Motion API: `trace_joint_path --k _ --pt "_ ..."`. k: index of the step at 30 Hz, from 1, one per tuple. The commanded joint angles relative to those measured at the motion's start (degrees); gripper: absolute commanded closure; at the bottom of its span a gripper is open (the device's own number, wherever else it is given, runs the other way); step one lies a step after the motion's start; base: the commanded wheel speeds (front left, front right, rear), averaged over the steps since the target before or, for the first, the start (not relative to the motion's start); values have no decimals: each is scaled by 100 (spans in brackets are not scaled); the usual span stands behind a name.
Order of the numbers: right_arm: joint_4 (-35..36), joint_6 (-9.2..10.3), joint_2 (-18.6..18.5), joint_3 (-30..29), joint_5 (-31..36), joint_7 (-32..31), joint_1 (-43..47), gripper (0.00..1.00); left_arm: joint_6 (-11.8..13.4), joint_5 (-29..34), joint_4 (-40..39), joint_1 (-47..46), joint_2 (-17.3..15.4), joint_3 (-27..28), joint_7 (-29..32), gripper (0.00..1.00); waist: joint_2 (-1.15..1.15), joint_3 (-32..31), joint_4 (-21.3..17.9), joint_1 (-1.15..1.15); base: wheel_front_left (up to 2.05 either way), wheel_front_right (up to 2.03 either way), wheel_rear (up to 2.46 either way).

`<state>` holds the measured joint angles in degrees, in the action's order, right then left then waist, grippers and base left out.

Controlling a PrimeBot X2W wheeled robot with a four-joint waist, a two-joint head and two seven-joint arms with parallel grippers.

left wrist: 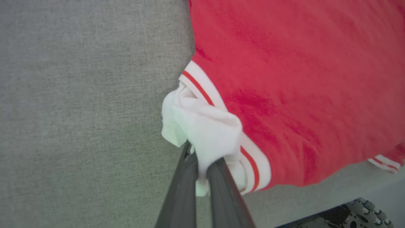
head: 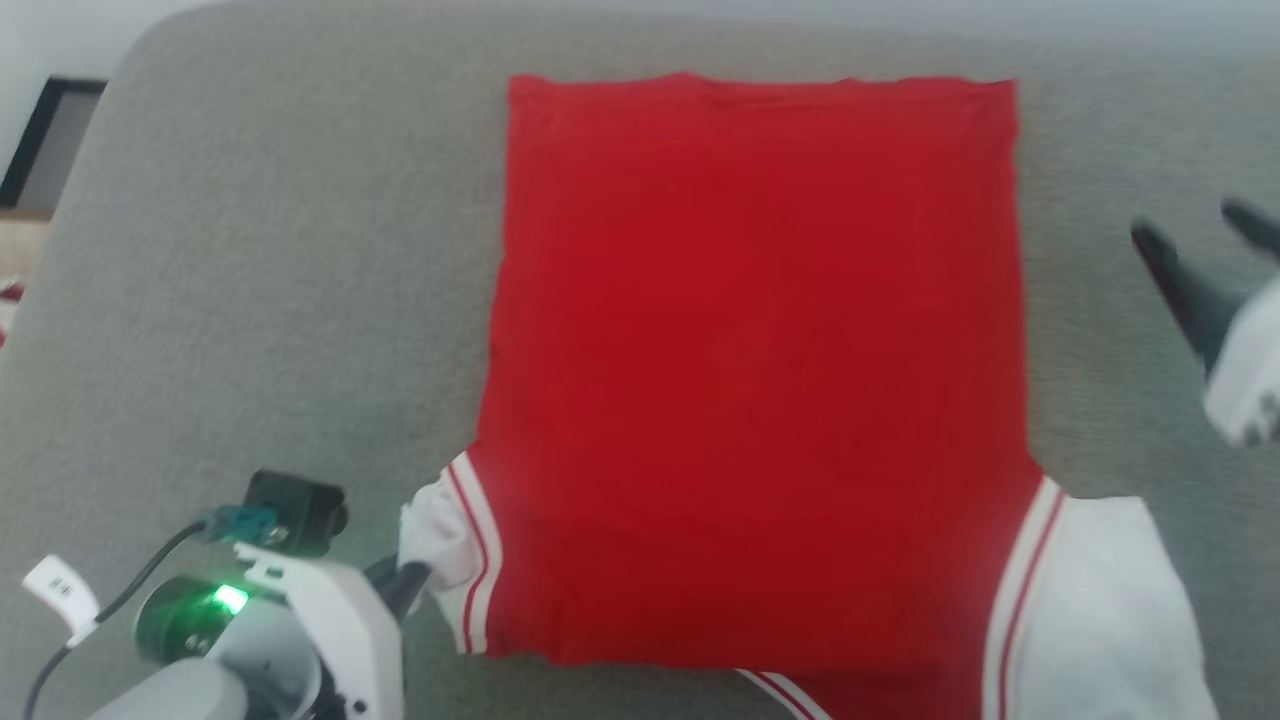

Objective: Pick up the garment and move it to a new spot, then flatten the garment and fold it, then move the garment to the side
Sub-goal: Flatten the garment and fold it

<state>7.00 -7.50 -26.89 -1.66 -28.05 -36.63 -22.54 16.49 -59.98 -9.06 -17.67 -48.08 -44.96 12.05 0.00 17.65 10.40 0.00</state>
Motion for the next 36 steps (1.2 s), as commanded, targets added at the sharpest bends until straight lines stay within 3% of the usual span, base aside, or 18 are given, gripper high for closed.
trace_joint_path --k 1,7,14,19,25,26,27,28,36 --pt "-301 2 46 71 80 92 -323 0 -56 60 35 -141 79 -29 23 100 0 164 177 0 0 0 0" --pt "-2164 2 91 422 327 346 -1848 0 -281 226 171 -553 399 -164 75 100 0 481 567 0 0 0 0" --pt "-4255 2 26 498 668 172 -3177 0 -573 324 426 -950 779 -291 60 100 0 817 1042 0 0 0 0" --pt "-5242 2 72 319 795 -86 -3647 0 -728 346 619 -1107 989 -368 43 100 0 936 1287 0 0 0 0" --pt "-6334 -1 187 402 865 -850 -3822 0 -876 297 892 -1211 1172 -409 -11 100 0 1026 1452 0 0 0 0" --pt "-6476 -1 182 437 900 -1009 -3798 52 -900 296 930 -1210 1180 -408 -22 100 0 1026 1456 0 0 0 0" --pt "-6577 0 175 498 943 -1164 -3770 89 -915 286 970 -1211 1186 -406 -35 100 0 1024 1455 0 0 0 0" --pt "-6643 -1 170 563 959 -1286 -3759 100 -921 275 997 -1216 1192 -401 -44 100 0 1020 1447 0 0 0 0" --pt "-6297 6 43 952 791 -1235 -3788 100 -955 192 1148 -1160 1095 -309 -110 100 0 823 1167 0 0 0 0"
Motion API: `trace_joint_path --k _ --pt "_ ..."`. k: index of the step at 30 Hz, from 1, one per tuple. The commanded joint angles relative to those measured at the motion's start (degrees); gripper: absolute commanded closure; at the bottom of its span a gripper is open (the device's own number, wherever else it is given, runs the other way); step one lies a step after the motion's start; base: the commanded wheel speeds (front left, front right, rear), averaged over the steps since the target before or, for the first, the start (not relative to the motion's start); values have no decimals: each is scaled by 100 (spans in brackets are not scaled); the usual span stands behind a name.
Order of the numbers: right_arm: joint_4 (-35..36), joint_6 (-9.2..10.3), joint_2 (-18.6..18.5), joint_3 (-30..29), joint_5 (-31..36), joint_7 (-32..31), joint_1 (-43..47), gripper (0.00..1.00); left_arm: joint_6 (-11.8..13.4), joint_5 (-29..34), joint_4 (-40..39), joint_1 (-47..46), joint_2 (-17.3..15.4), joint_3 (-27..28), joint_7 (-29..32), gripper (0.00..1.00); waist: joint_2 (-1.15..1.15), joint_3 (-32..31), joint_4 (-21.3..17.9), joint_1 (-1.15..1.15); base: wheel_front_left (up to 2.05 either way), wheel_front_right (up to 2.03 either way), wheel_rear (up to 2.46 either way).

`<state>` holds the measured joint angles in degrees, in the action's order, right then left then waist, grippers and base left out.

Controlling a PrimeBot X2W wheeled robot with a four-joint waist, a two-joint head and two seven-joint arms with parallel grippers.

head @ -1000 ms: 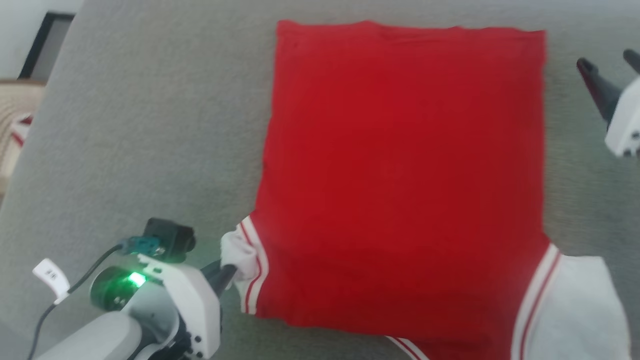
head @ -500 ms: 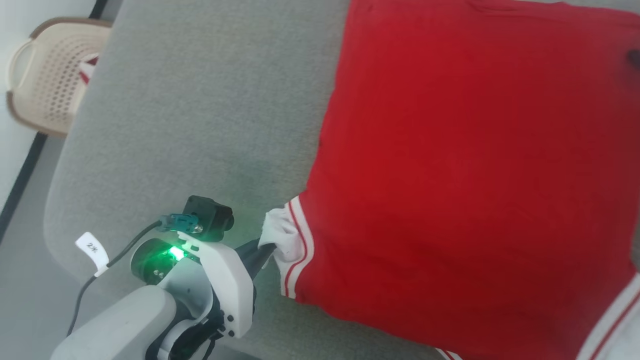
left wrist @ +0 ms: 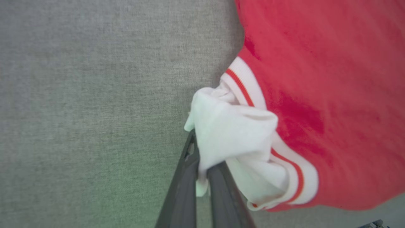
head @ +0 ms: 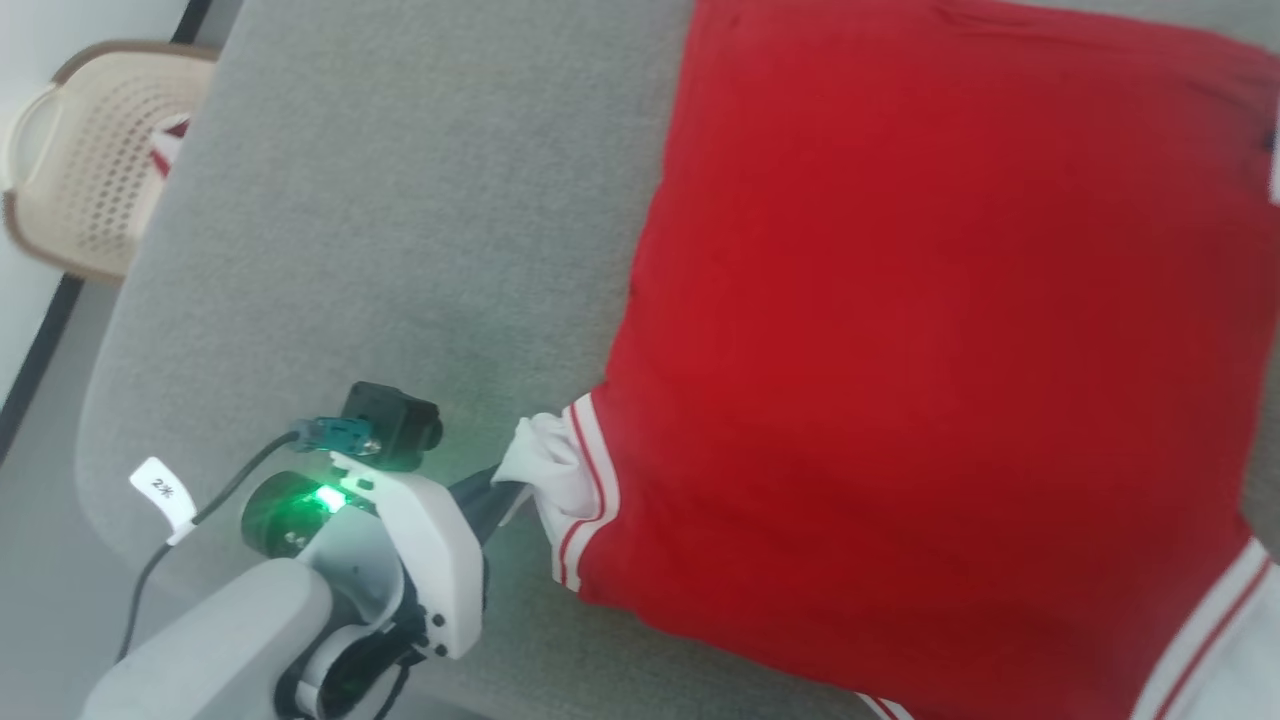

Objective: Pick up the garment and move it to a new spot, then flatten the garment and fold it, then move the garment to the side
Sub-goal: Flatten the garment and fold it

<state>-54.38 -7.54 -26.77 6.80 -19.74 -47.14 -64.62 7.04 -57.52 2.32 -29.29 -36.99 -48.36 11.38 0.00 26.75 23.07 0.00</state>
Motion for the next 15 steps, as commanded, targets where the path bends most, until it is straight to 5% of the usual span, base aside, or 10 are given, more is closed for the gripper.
trace_joint_path --k 1,9,15 --pt "-25 10 8 219 -111 -177 439 100 -6 -52 12 18 -51 36 -44 100 0 -132 -160 0 0 0 0" --pt "1588 10 -411 1171 -1089 -277 1079 100 133 -122 -87 181 -338 140 -16 100 0 -526 -690 0 0 0 0" --pt "3147 10 -910 1474 -1995 -341 2389 100 246 -173 -177 371 -557 221 -32 100 0 -824 -1160 0 0 0 0"
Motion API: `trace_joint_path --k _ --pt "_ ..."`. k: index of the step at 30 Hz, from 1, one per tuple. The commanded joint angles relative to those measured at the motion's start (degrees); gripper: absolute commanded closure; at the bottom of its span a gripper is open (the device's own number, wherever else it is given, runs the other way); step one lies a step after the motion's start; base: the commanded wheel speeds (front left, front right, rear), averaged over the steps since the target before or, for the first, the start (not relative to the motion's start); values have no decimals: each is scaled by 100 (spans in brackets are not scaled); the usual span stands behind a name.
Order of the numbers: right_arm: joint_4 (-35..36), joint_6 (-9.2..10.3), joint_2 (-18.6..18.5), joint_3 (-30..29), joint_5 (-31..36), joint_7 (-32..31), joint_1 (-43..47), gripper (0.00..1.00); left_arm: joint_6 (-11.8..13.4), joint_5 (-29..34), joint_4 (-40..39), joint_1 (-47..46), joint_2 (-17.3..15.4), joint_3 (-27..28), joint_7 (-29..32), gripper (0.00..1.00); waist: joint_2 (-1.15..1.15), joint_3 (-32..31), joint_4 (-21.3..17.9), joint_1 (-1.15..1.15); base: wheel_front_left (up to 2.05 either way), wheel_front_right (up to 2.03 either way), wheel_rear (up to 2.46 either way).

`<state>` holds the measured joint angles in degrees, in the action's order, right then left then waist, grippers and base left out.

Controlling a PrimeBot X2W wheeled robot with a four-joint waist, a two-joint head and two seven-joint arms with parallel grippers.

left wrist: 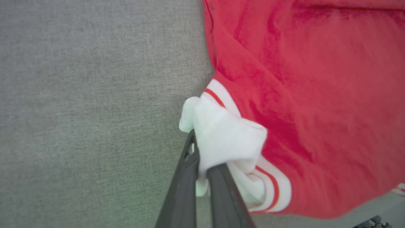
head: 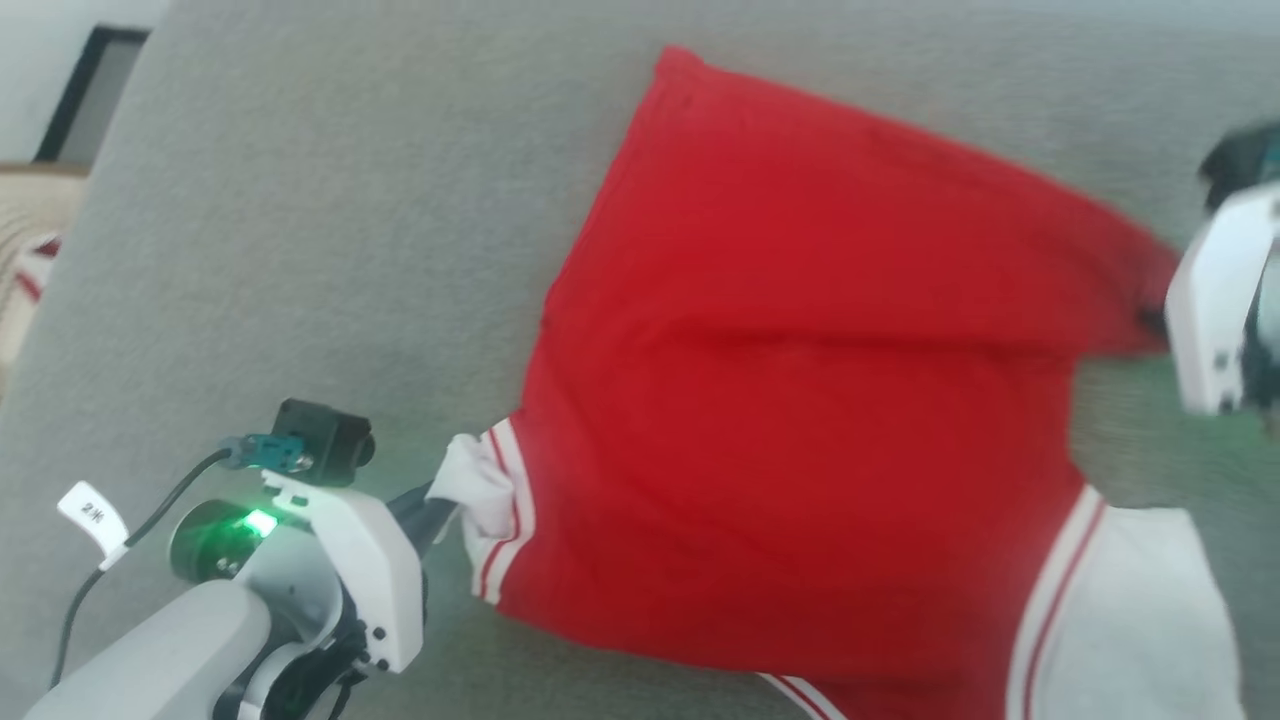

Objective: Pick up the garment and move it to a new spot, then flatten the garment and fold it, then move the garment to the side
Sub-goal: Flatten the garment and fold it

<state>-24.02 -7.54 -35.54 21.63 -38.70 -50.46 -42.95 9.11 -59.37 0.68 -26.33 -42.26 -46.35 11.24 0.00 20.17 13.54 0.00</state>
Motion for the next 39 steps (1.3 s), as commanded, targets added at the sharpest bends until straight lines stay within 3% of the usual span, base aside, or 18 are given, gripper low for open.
trace_joint_path --k 1,5,7,12,15,16,23,24,25,26,31,39 --pt "307 10 -81 -38 -182 6 443 100 51 -10 -25 99 -54 34 -25 100 0 -198 -270 0 0 0 0" --pt "842 10 -218 -122 -341 40 1135 100 91 -52 -56 175 -136 65 -33 100 0 -271 -447 0 0 0 0" --pt "1332 10 -183 -315 -369 80 1794 100 119 -91 -94 218 -193 96 -23 100 0 -328 -604 0 0 0 0" --pt "1789 10 -10 -756 -257 137 2677 100 146 -122 -132 259 -250 118 -20 100 0 -382 -757 0 0 0 0" --pt "2051 10 435 -1294 -124 260 3529 100 160 -145 -153 281 -278 134 -31 100 0 -406 -845 0 0 0 0" --pt "2051 10 435 -1294 -124 260 3529 100 160 -145 -153 281 -278 134 -31 100 0 -406 -845 0 0 0 0" --pt "1711 11 1337 -1821 540 1047 4182 100 171 -198 -152 339 -293 164 -76 100 0 -384 -938 0 0 0 0" --pt "1604 13 1408 -1832 630 1111 4215 90 163 -207 -143 339 -298 163 -73 100 0 -384 -944 0 0 0 0" --pt "1537 17 1508 -1868 672 1191 4221 54 153 -216 -134 334 -306 171 -77 100 0 -385 -954 0 0 0 0" --pt "1509 17 1568 -1872 711 1222 4229 0 147 -221 -133 333 -306 173 -79 100 0 -390 -963 0 0 0 0" --pt "1911 33 1525 -2111 831 1411 4240 0 175 -226 -140 382 -340 176 -82 100 0 -419 -993 0 0 0 0" --pt "3582 7 1659 -2561 955 1353 4249 0 210 -156 -249 382 -317 122 -88 100 0 -420 -910 0 0 0 0"
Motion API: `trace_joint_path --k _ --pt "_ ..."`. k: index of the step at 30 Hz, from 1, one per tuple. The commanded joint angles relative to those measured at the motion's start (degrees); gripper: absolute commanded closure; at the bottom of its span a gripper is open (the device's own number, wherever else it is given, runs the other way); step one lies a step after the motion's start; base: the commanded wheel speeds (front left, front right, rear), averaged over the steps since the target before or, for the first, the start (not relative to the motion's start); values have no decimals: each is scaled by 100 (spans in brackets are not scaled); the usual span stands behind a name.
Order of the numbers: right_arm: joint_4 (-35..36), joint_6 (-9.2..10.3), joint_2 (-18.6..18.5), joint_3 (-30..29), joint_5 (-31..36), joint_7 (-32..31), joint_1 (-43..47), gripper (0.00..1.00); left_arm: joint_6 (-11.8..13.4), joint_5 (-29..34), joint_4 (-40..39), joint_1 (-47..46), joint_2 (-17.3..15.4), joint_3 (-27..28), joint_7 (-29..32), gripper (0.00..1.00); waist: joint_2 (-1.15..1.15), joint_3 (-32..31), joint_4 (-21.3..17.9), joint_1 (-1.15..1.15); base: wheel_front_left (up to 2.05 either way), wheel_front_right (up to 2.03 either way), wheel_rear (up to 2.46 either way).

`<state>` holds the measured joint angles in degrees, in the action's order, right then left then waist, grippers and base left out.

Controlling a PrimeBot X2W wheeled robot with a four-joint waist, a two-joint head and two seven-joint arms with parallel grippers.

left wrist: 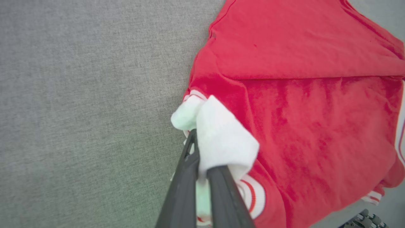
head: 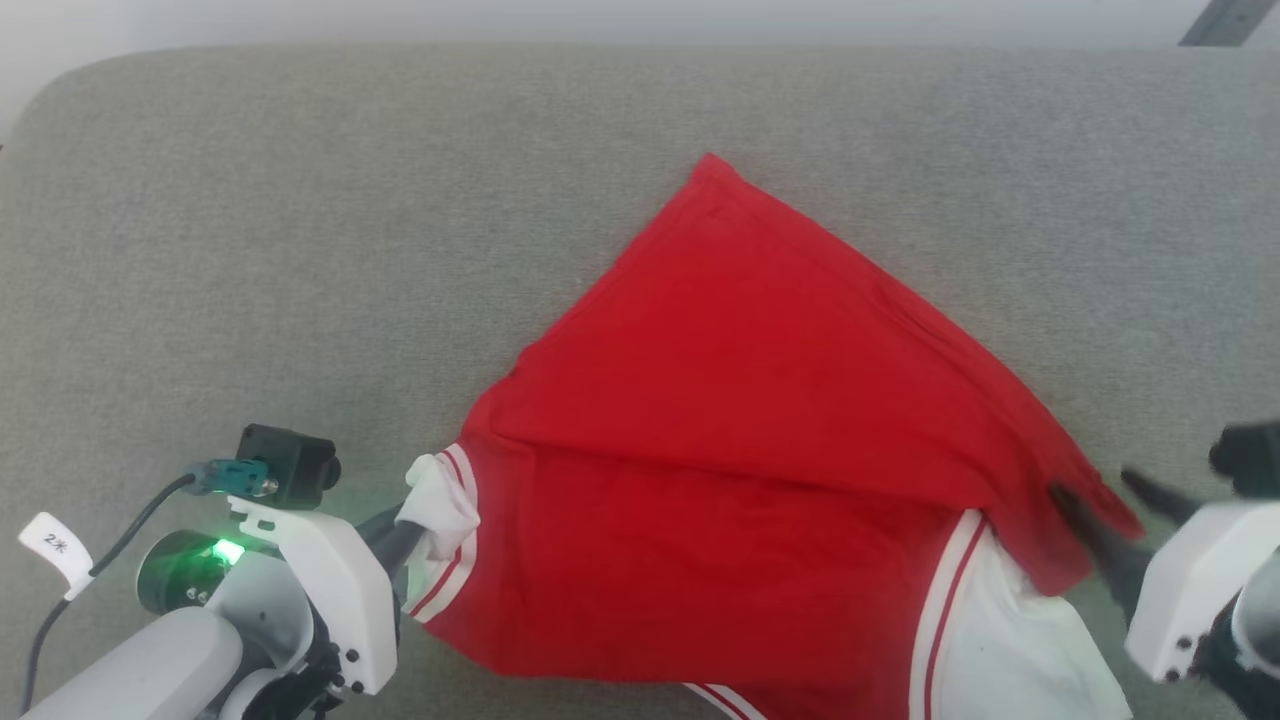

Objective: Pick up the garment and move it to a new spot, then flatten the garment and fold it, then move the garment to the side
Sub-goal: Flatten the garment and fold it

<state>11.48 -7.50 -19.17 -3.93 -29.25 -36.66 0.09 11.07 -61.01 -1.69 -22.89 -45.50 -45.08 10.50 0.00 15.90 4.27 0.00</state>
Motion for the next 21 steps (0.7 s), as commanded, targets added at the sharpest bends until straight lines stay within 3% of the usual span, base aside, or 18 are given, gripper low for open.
trace_joint_path --k 1,5,8,17,21 --pt "209 1 -5 9 53 -57 -128 0 19 24 -30 23 17 -13 -9 100 0 14 39 0 0 0 0" --pt "500 1 -29 187 160 -133 -684 0 -1 65 -78 -66 61 -50 25 100 0 63 163 0 0 0 0" --pt "270 1 -61 454 160 -130 -1335 0 -34 114 -78 -153 135 -94 38 100 0 109 304 0 0 0 0" --pt "-1443 2 -284 1609 37 87 -3315 0 -219 272 21 -471 455 -270 131 100 0 310 871 0 0 0 0" --pt "-2540 2 -403 2239 -108 151 -4176 0 -361 327 147 -684 687 -379 158 100 0 441 1220 0 0 0 0"
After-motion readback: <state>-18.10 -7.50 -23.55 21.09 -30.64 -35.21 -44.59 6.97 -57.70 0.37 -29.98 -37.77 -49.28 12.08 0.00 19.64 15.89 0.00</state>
